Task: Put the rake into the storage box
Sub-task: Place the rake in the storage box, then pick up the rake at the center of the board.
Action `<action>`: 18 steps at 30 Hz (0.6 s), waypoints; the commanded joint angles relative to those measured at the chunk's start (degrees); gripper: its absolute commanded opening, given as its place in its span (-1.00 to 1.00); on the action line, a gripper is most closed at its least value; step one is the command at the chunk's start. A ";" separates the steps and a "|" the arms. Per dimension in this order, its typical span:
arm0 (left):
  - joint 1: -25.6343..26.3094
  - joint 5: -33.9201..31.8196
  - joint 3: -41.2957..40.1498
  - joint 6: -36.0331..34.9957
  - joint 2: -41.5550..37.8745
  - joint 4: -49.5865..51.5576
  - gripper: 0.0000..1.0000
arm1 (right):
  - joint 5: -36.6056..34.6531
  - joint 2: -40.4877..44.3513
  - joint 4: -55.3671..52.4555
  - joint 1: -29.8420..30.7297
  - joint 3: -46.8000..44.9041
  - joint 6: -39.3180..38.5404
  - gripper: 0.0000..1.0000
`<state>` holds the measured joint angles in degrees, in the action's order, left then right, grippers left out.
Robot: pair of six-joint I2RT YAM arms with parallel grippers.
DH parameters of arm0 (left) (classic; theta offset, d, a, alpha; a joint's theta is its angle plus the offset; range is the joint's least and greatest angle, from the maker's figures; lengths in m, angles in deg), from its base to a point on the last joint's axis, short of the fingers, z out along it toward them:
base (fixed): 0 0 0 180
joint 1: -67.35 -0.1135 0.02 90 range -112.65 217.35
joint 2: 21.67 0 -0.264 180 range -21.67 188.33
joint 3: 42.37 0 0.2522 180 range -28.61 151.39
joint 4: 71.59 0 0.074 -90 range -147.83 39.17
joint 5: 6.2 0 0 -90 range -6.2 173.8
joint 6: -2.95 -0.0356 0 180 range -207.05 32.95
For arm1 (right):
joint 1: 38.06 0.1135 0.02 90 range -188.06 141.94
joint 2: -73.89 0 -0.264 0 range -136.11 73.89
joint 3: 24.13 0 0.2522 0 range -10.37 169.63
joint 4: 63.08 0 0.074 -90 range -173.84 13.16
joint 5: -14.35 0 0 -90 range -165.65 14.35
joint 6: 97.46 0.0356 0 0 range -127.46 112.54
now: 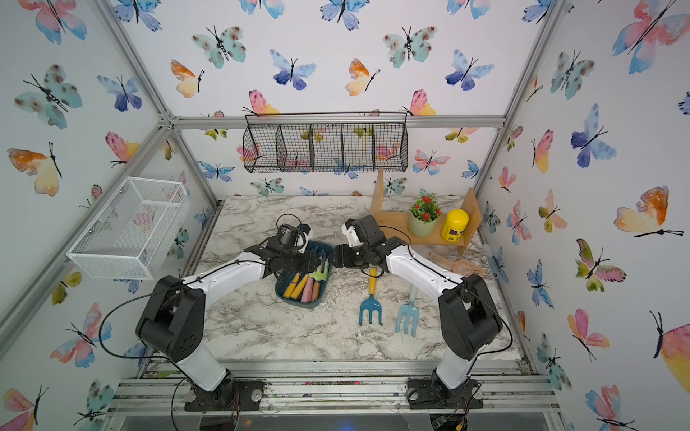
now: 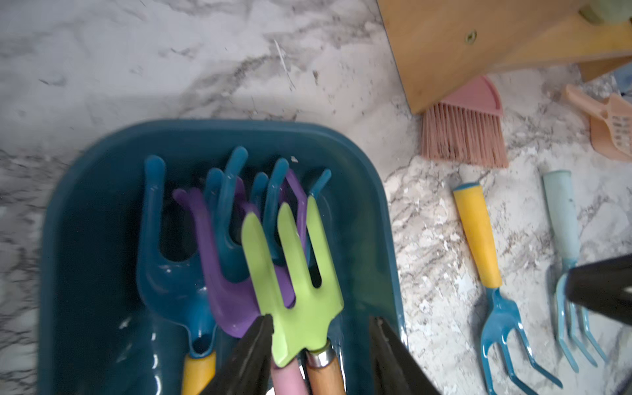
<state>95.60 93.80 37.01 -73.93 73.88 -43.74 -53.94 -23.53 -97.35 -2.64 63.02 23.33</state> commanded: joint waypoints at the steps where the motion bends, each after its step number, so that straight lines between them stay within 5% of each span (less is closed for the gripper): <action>1: -0.24 -5.99 1.53 1.33 -4.05 -0.39 0.01 | -5.76 2.13 -6.19 -1.76 -2.28 -0.46 0.23; 7: -0.55 -6.00 1.79 2.42 -5.42 -2.07 0.02 | -11.96 3.20 -12.09 -4.30 -8.46 0.81 0.24; 18: -0.69 -3.59 0.29 4.18 -5.11 -3.37 0.03 | -11.20 2.71 -9.27 -4.31 -16.86 1.80 0.21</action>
<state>95.16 89.43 37.84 -70.48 69.36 -46.45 -64.12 -20.85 -107.25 -7.23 46.91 24.25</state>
